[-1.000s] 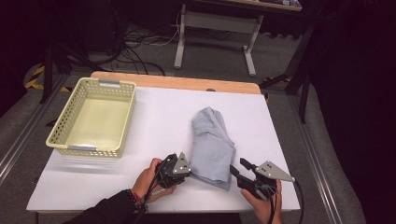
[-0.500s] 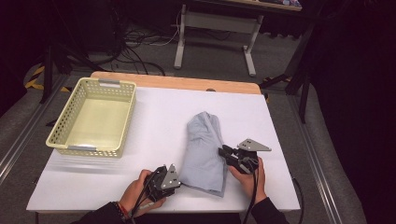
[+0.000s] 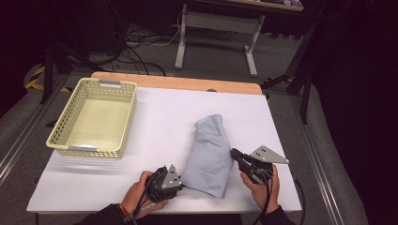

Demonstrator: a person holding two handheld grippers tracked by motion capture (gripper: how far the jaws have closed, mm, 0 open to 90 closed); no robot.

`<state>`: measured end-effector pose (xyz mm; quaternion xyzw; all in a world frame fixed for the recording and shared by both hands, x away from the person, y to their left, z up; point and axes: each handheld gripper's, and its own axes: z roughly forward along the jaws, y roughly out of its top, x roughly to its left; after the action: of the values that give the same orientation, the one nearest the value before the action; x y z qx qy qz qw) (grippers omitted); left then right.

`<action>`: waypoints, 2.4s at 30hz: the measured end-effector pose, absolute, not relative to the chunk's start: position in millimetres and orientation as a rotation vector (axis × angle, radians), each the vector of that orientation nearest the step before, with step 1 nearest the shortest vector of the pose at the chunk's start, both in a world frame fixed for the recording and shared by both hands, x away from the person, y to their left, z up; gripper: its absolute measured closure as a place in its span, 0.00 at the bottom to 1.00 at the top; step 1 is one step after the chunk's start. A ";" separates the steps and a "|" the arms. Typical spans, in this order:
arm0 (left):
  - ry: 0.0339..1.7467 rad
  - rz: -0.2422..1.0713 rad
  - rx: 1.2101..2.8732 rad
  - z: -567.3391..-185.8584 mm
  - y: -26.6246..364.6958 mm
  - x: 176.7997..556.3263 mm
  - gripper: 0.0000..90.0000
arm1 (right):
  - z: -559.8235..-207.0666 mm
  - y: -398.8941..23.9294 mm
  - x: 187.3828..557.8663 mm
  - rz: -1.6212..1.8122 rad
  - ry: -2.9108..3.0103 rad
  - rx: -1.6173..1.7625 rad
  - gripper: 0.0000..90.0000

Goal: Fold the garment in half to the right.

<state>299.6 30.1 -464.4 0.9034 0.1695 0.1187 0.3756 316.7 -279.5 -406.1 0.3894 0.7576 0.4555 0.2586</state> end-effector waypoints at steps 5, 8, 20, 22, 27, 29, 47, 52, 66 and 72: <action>0.423 0.298 2.314 -463.9 30.1 298.5 0.80 | -429.0 -282.1 325.3 1.161 2.114 1.132 0.95; 0.422 0.287 2.318 -461.8 33.8 296.6 0.74 | -440.1 -282.9 332.0 1.136 2.137 1.169 0.93; 0.388 0.340 2.201 -439.1 56.4 282.1 0.39 | -434.2 -281.2 329.5 1.188 2.159 1.104 0.49; 0.390 0.332 2.195 -439.7 55.6 287.2 0.39 | -440.7 -277.7 333.2 1.131 2.195 1.115 0.45; 0.380 0.303 2.244 -451.5 43.6 303.8 0.41 | -459.8 -280.2 353.9 1.114 2.299 1.227 0.43; 0.368 0.305 2.276 -458.1 37.8 307.5 0.45 | -459.5 -279.7 356.3 1.132 2.333 1.204 0.50; 0.438 0.350 2.320 -460.5 41.6 327.5 0.94 | -455.3 -248.8 394.9 1.110 2.325 1.054 0.82; 0.416 0.361 2.320 -459.0 38.8 319.2 0.96 | -454.6 -245.0 398.3 1.091 2.294 1.011 0.70; 0.387 0.344 2.335 -458.9 37.5 300.3 0.95 | -437.8 -267.4 372.4 1.104 2.239 0.972 0.91; 0.374 0.349 2.342 -459.0 36.0 294.5 0.96 | -447.0 -264.8 379.7 1.084 2.230 1.014 0.87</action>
<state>294.5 36.0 -459.0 0.9101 0.1454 0.1358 0.3636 379.7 -264.8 -447.0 0.3686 0.8102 0.3939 0.2294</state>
